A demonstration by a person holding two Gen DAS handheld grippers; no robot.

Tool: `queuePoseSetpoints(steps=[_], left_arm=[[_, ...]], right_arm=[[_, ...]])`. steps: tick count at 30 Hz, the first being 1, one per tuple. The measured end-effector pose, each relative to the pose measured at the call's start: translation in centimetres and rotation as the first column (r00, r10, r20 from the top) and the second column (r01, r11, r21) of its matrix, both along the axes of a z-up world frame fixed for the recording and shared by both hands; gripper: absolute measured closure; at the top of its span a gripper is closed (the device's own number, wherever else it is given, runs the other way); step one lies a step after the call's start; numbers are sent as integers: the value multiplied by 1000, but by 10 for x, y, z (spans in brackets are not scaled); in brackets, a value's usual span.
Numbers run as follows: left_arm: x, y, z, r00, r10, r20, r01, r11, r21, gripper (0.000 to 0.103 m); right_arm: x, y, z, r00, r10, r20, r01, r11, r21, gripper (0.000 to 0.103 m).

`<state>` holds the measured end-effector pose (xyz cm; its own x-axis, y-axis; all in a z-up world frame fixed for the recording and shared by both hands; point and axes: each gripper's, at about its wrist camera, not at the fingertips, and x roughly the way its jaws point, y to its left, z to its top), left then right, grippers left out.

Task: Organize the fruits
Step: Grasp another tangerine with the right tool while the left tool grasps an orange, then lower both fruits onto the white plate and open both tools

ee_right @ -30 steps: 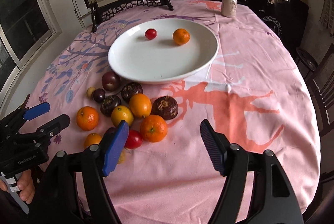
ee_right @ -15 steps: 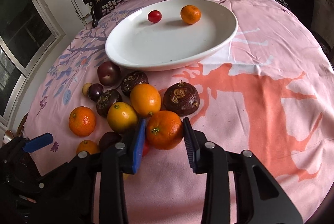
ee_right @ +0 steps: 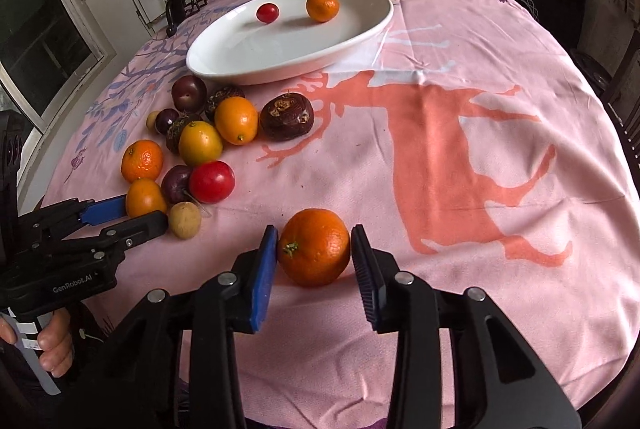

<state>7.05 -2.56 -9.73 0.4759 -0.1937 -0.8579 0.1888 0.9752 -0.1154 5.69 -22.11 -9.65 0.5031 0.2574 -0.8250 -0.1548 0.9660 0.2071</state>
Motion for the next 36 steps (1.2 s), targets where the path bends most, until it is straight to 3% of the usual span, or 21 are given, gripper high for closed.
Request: queuePoseSetpoints(steps=[2,5,14,21,25,30,36], left_arm=[[2,-2,0,1000,-9,3,9,1000,-17,68],[-1,-3,3,1000,-9,12,9,1000,-22,69],[-10,8,28,998,-5,70,9,999,-53,69],[11,22,43,997,19,70,-15,998,-57,69],[55,29,73,994,30,110,-26,999,-38,68],[149,24,87,995,60,83,-62,998,16,68],[240,19,62,993,117,16,-118,992,35,68]], right_arm=[[1,1,-3,1000,3,0,-3,1000,0,62],[1,0,-2,1000,2,12,-2,1000,5,66],[-2,6,13,999,13,48,-13,1000,9,67],[18,21,30,995,62,74,-61,998,-11,67],[54,32,53,989,96,115,-93,995,-29,67],[125,55,79,975,132,178,-126,991,-42,67],[206,80,47,981,160,112,-146,982,-123,67]])
